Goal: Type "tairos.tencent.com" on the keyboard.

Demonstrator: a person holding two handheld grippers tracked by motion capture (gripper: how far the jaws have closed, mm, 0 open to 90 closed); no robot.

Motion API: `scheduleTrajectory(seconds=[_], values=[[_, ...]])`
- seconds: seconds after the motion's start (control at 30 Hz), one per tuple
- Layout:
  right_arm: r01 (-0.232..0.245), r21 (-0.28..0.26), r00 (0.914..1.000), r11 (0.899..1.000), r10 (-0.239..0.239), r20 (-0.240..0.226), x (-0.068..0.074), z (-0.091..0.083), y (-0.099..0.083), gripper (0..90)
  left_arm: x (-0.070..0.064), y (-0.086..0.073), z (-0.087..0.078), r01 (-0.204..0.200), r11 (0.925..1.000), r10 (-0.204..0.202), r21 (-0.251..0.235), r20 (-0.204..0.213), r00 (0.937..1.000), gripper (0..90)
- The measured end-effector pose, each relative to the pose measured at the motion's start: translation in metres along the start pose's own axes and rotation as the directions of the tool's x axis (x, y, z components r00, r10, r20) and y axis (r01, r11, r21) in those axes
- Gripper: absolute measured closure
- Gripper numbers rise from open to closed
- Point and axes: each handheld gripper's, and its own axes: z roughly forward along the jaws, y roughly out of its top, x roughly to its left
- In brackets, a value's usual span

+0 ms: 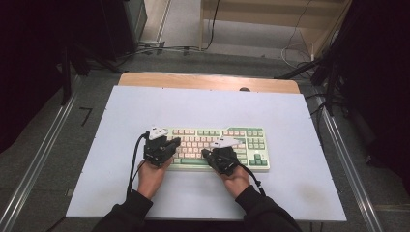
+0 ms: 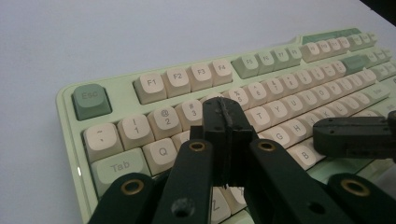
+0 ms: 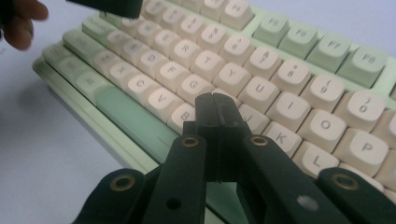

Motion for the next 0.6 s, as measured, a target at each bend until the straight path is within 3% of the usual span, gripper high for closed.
scheduleTrajectory(seconds=[0.6], values=[[-0.045, -0.057, 0.999, 0.997, 0.045, -0.005, -0.008, -0.015, 0.006, 87.9, -0.005, -0.002, -0.003, -0.002, 1.0, 0.001, 0.007, 0.031, 0.9995, 90.0]])
